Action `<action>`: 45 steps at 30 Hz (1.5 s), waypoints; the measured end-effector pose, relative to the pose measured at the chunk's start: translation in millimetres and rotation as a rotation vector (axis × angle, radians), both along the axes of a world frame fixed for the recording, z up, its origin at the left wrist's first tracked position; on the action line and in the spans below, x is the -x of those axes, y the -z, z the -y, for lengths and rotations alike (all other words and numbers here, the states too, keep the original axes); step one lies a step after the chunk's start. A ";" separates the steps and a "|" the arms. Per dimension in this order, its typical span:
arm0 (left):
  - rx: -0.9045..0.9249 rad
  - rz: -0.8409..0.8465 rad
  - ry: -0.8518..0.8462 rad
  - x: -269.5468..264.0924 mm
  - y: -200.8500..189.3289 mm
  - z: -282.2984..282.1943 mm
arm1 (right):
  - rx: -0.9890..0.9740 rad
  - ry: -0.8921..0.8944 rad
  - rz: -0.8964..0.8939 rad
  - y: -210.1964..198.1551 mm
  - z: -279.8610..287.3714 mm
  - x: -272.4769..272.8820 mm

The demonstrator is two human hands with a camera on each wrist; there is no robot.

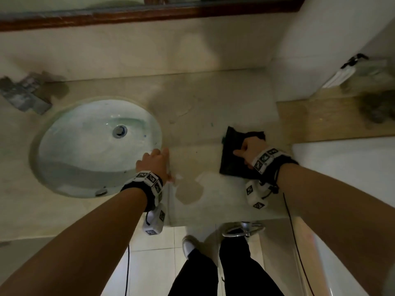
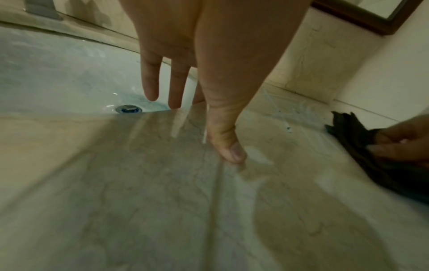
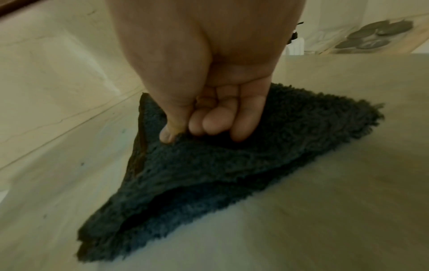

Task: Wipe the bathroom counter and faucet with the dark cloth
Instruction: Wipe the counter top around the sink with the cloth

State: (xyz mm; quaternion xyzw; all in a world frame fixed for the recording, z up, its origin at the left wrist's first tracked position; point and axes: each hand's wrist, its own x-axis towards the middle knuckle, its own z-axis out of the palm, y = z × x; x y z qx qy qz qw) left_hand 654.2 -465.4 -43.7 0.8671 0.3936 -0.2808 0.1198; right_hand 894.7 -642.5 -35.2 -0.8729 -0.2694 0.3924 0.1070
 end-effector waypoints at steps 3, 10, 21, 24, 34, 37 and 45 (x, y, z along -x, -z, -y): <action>0.010 0.004 -0.002 0.1 -1.0 0.1 | 0.067 -0.008 -0.064 0.3 34.0 19.8; 0.028 0.013 -0.009 0.9 0.7 -1.8 | 0.097 0.020 -0.094 9.4 61.9 34.6; -0.014 0.030 0.013 3.3 5.8 -2.6 | -0.086 0.336 -0.093 22.6 -2.6 -9.3; -0.021 0.012 0.018 1.0 7.3 -2.3 | -0.135 0.411 -0.092 24.9 -28.9 -28.1; -0.004 0.035 -0.012 4.5 12.2 -3.6 | -0.077 -0.054 0.009 12.7 -29.3 -7.4; 0.011 0.070 -0.037 7.8 12.3 -1.7 | 0.012 -0.265 -0.019 7.4 -13.2 25.5; 0.038 0.085 -0.089 17.5 15.6 -2.2 | 0.032 -0.401 0.010 10.7 8.0 71.8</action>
